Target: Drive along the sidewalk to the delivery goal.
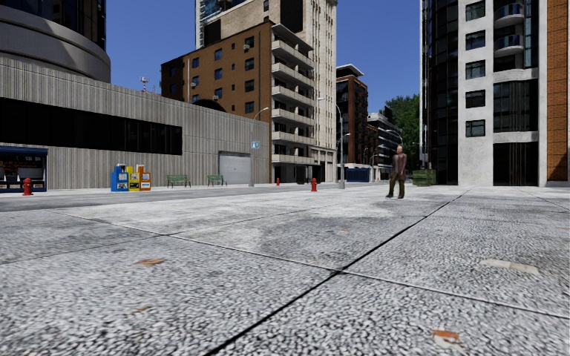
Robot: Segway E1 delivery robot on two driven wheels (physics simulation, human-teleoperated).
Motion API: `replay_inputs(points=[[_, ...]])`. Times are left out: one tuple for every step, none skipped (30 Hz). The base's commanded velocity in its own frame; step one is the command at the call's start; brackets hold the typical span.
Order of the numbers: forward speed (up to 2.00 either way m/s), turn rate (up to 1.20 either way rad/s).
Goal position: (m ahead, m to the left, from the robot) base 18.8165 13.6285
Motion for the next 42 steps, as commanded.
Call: replay_inputs(points=[[0.00,0.00],[0.00,0.00],[0.00,0.00],[0.00,0.00],[0.00,0.00],[0.00,0.00],[0.00,0.00],[0.00,0.00],[0.00,0.00],[0.00,0.00],[0.00,0.00],[0.00,0.00],[0.00,0.00],[0.00,0.00],[0.00,0.00],[0.00,0.00],[0.00,0.00],[0.00,0.00],[0.00,0.00],[0.00,0.00],[0.00,0.00],[0.00,0.00],[0.00,0.00],[0.00,0.00],[0.00,0.00],[0.00,0.00],[0.00,0.00],[0.00,0.00],[0.00,0.00],[0.00,0.00],[0.00,1.20],[0.00,1.20],[0.00,1.20],[0.00,1.20],[0.40,1.20],[2.00,1.20],[2.00,1.20],[2.00,1.20],[2.00,1.20],[2.00,1.20],[2.00,1.20],[2.00,1.20]])
